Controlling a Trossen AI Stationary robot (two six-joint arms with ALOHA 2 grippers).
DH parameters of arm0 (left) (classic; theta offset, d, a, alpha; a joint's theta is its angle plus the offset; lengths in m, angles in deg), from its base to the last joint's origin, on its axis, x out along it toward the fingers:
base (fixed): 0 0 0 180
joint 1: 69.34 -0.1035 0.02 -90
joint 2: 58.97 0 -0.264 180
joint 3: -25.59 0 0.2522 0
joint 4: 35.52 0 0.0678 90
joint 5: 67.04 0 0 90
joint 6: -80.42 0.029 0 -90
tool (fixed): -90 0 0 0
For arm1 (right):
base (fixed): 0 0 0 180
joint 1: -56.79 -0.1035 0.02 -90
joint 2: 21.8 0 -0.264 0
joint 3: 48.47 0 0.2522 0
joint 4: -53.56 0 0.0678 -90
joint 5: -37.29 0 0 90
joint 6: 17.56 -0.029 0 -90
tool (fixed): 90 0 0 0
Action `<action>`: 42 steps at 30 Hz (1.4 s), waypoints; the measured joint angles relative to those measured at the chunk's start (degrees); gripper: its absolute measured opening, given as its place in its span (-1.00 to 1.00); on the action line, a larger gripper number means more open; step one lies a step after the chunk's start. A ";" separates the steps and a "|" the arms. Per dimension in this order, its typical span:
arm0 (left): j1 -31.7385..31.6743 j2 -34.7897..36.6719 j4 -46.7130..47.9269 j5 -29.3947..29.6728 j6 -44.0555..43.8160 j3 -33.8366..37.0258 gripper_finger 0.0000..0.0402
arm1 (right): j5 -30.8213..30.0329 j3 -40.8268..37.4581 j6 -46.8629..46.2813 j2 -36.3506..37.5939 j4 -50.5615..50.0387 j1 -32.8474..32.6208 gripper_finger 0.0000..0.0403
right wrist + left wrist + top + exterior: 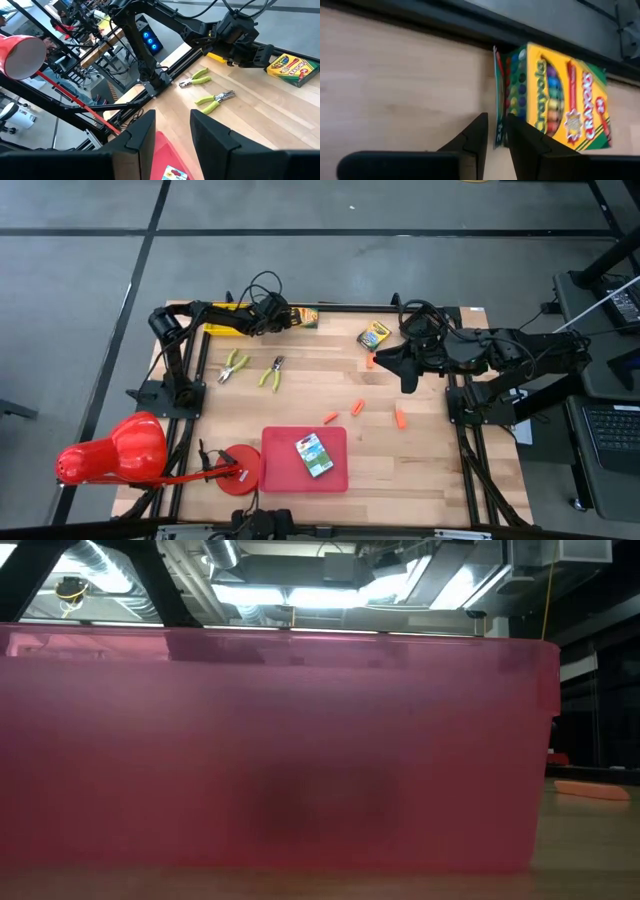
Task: Pick & Place School Supplies
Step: Put the yellow crayon box into the pink bin
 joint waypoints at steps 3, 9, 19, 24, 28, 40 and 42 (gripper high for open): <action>0.00 0.02 0.00 -0.09 0.00 -0.08 -0.75 | 0.00 0.00 0.33 0.04 -0.11 0.00 -0.37; 0.00 0.02 0.48 -0.29 0.40 -0.08 -0.91 | 0.00 0.00 0.44 0.09 -0.51 0.00 -0.37; 0.13 -1.53 -0.67 -0.44 -0.50 -0.21 -0.98 | 0.01 0.00 0.42 0.09 -0.44 0.00 -0.37; 0.02 -0.96 -1.34 -1.70 -1.30 -0.19 -0.98 | 0.01 0.00 0.40 0.09 -0.40 0.00 -0.37; 0.17 1.20 -0.70 -1.99 -0.92 -0.13 -0.98 | -0.32 0.00 0.19 0.09 -0.38 -0.03 -0.37; 3.11 11.66 3.09 -4.13 -0.86 -0.13 -0.99 | -3.05 0.00 0.37 0.11 1.34 -1.62 -0.37; 4.59 14.17 4.35 -4.31 -0.87 -0.13 -0.99 | -3.39 0.00 0.39 0.11 1.76 -1.66 -0.37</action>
